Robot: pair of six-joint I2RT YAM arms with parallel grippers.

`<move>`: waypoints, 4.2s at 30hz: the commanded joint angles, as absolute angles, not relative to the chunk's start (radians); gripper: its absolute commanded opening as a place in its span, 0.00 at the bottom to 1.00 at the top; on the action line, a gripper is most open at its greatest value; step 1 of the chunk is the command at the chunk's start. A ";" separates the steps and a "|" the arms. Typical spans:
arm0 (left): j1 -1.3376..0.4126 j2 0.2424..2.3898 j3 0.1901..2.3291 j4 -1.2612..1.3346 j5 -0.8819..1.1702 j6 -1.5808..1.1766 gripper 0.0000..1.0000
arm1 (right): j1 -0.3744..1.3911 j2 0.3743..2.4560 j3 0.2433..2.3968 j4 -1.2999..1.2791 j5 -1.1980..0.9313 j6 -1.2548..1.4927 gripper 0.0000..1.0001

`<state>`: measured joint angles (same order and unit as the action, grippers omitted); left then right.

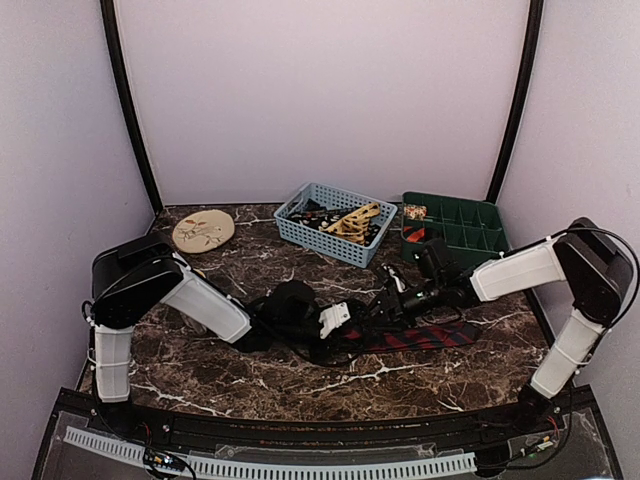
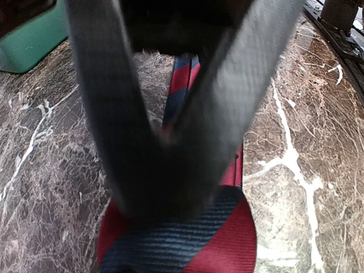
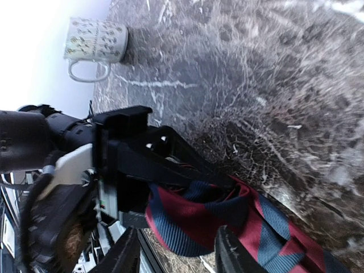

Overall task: Roll the ties
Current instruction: Roll the tie at the center of the board.

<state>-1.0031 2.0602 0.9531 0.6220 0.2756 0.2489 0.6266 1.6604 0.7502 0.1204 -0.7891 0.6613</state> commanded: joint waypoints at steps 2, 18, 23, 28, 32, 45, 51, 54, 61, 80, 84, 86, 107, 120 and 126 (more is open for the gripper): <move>-1.011 2.079 0.940 0.436 0.230 0.280 0.27 | 0.660 1.726 0.774 0.163 -0.784 0.699 0.39; -1.011 2.062 0.949 0.428 0.218 0.253 0.54 | 0.660 1.723 0.710 0.130 -0.739 0.675 0.00; -1.003 2.009 0.917 0.532 0.293 0.195 0.69 | 0.636 1.757 0.656 0.146 -0.707 0.646 0.00; -1.003 1.996 0.867 0.680 0.350 0.144 0.77 | 0.613 1.783 0.627 0.136 -0.651 0.593 0.00; -1.003 2.005 0.796 0.866 0.378 0.069 0.78 | 0.600 1.799 0.622 0.122 -0.625 0.559 0.00; -1.049 2.146 0.903 0.980 0.284 0.046 0.78 | 0.602 1.791 0.608 0.143 -0.623 0.557 0.00; -1.091 2.172 0.959 0.786 0.133 0.237 0.79 | 0.605 1.769 0.634 0.105 -0.645 0.553 0.00; -1.091 2.174 0.959 0.746 0.090 0.256 0.77 | 0.611 1.736 0.646 0.085 -0.657 0.560 0.00; -1.091 2.214 0.969 0.710 0.051 0.224 0.66 | 0.628 1.699 0.653 0.063 -0.685 0.579 0.00; -1.056 2.110 0.829 0.908 0.284 0.174 0.67 | 0.601 1.857 0.596 0.166 -0.674 0.578 0.00; -1.052 2.117 0.816 0.997 0.331 0.102 0.66 | 0.600 1.876 0.590 0.175 -0.669 0.572 0.00; -1.051 2.135 0.813 1.057 0.325 0.061 0.66 | 0.599 1.885 0.584 0.184 -0.671 0.572 0.00; -1.012 2.070 0.897 0.605 0.289 0.203 0.21 | 0.599 1.721 0.604 0.131 -0.680 0.577 0.18; -0.974 2.016 1.000 0.078 0.284 0.335 0.20 | 0.615 1.634 0.692 0.207 -0.797 0.734 0.50; -0.974 2.019 0.995 0.099 0.281 0.334 0.21 | 0.654 1.702 0.738 0.239 -0.806 0.758 0.49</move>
<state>-0.9787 1.9965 1.0283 0.3000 0.2996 0.3107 0.6254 1.6642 0.7082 0.1806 -0.7811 0.7174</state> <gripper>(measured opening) 0.295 0.503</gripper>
